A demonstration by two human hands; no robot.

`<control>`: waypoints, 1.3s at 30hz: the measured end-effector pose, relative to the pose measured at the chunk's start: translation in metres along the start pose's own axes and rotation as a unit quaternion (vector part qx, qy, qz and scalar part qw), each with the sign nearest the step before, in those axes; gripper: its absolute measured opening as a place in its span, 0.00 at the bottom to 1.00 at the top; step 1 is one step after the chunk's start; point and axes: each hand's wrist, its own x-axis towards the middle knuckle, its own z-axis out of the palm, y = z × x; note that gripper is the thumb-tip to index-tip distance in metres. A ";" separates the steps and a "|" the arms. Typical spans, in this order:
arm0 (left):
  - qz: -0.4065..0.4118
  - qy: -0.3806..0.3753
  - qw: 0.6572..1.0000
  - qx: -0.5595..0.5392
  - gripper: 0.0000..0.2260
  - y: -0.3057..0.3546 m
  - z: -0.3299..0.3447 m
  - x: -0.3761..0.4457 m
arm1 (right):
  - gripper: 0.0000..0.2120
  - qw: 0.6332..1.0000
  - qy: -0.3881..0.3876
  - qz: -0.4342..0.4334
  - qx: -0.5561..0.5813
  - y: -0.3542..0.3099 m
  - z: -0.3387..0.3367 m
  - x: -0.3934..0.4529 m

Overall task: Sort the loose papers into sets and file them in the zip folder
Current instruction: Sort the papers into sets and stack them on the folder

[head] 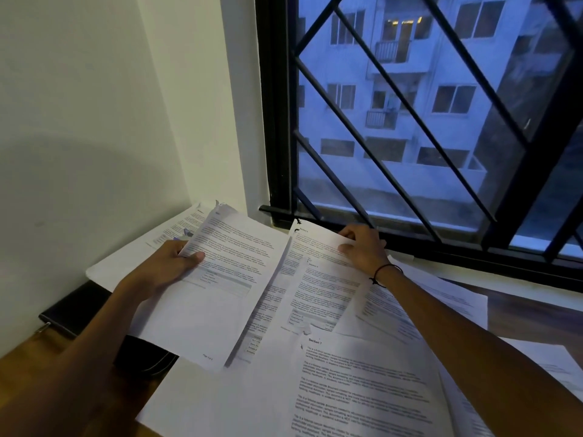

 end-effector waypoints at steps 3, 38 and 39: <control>-0.002 -0.005 1.000 -0.003 0.06 -0.002 -0.001 0.001 | 0.09 1.000 0.012 0.004 0.014 0.000 -0.003 0.000; 0.050 -0.098 0.994 0.016 0.07 0.068 0.110 0.019 | 0.25 0.997 -0.071 -0.008 0.019 0.073 -0.116 -0.033; 0.047 -0.097 0.994 0.018 0.09 0.067 0.112 0.021 | 0.25 0.997 -0.069 -0.008 0.022 0.073 -0.119 -0.034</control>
